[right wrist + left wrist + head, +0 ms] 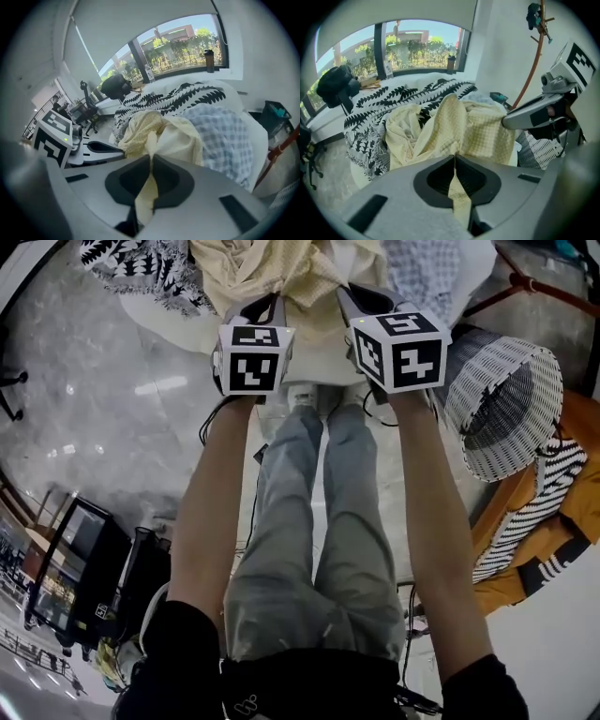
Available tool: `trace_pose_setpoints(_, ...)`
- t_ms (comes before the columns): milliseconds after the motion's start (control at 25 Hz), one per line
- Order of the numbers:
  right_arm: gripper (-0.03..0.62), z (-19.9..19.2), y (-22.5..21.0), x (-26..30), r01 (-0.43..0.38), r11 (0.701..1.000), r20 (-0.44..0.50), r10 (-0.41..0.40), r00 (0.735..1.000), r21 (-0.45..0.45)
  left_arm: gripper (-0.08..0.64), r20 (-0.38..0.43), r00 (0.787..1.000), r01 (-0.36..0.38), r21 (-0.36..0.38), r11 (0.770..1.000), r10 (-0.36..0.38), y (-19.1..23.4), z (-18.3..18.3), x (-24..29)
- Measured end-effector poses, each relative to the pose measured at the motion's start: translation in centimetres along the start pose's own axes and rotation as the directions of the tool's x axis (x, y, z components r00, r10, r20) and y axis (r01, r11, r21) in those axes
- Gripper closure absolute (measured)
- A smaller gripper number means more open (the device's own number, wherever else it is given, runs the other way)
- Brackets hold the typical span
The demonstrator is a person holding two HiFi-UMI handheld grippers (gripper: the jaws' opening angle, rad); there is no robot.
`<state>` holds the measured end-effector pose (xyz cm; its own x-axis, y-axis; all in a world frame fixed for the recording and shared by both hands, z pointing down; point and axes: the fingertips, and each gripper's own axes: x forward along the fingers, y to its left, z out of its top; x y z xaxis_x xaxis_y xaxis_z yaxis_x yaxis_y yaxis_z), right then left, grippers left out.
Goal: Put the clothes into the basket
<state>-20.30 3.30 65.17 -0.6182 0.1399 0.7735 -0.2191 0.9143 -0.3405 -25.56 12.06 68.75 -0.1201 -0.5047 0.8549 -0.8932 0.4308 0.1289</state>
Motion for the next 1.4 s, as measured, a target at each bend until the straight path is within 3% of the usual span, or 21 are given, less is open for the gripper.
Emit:
trace_pose_setpoints(200, 0.569, 2.7, 4.1, -4.5, -0.049, 0.999, 0.106, 0.047, 0.993, 0.009, 0.541, 0.108, 0.994, 0.003, -0.023, 1.0, 0.0, 0.3, 2.5, -5.2)
trace_pose_setpoints(440, 0.571, 6.0, 6.8, -11.0, -0.093, 0.996, 0.237, 0.088, 0.968, 0.012, 0.543, 0.218, 0.976, 0.016, -0.016, 1.0, -0.012, -2.2, 5.7, -10.3)
trace_pose_setpoints(680, 0.571, 9.4, 8.9, -18.4, -0.087, 0.995, 0.356, 0.068, 0.932, 0.038, 0.543, 0.313, 0.949, 0.057, -0.073, 0.996, -0.031, -4.9, 8.6, -17.1)
trace_pose_setpoints(920, 0.571, 12.6, 9.7, -27.9, -0.016, 0.998, 0.431, -0.011, 0.902, 0.058, 0.544, 0.363, 0.928, 0.116, -0.067, 0.991, -0.084, -9.6, 12.5, -24.7)
trace_pose_setpoints(1120, 0.571, 16.6, 8.5, -36.7, 0.02, 0.993, 0.556, -0.083, 0.827, 0.12, 0.543, 0.433, 0.894, 0.151, -0.045, 0.988, -0.117, -13.9, 19.1, -29.5)
trace_pose_setpoints(1240, 0.571, 18.0, 7.2, -42.6, 0.057, 0.982, 0.629, -0.159, 0.761, 0.179, 0.543, 0.476, 0.86, 0.201, 0.008, 0.98, -0.181, -17.8, 23.3, -32.2)
trace_pose_setpoints(1400, 0.571, 18.1, 4.7, -50.4, 0.105, 0.968, 0.681, -0.236, 0.693, 0.229, 0.543, 0.499, 0.823, 0.262, 0.089, 0.961, -0.271, -24.1, 26.7, -35.4)
